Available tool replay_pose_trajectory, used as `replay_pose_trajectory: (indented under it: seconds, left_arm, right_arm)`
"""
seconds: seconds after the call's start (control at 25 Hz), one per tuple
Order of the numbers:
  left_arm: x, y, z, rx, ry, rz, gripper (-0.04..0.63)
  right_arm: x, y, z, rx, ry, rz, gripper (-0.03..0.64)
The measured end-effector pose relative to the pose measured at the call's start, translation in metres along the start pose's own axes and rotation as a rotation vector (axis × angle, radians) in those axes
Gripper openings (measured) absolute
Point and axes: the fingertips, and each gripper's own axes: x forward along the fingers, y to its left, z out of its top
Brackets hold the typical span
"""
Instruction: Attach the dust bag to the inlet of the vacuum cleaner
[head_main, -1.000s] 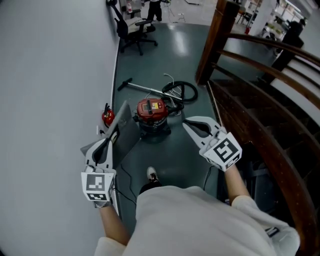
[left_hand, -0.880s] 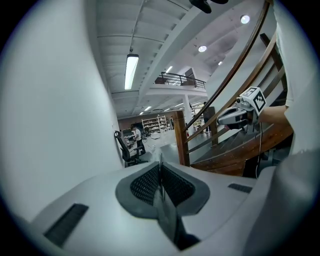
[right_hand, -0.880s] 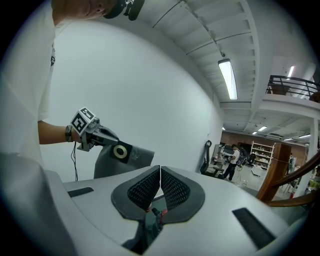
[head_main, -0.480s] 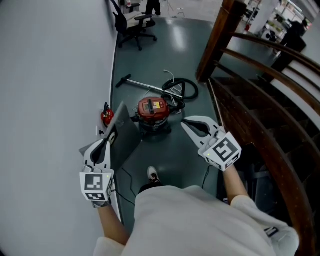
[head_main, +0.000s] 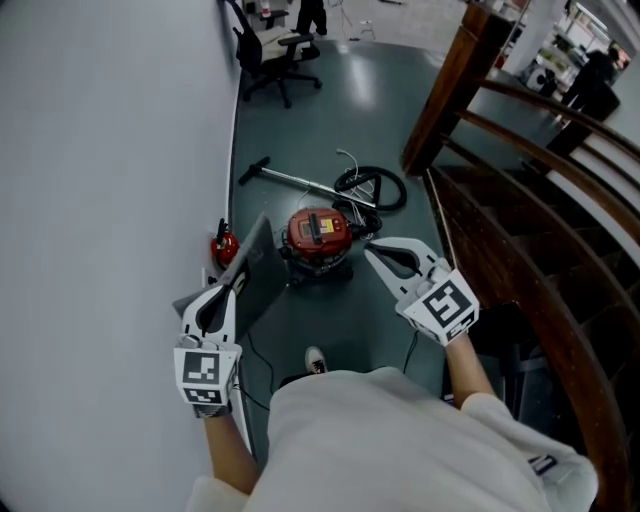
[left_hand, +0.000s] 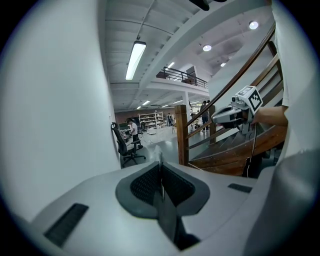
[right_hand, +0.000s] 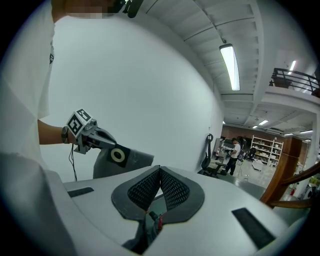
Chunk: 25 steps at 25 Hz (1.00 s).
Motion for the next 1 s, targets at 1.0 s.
replay_pose_trajectory:
  seconds: [1.0]
  left_arm:
    - [0.127,0.083,-0.083,-0.091,0.147,0.181,0.02]
  right_arm:
    - [0.128,-0.09,-0.103,0.239,0.058,0.085,0.031]
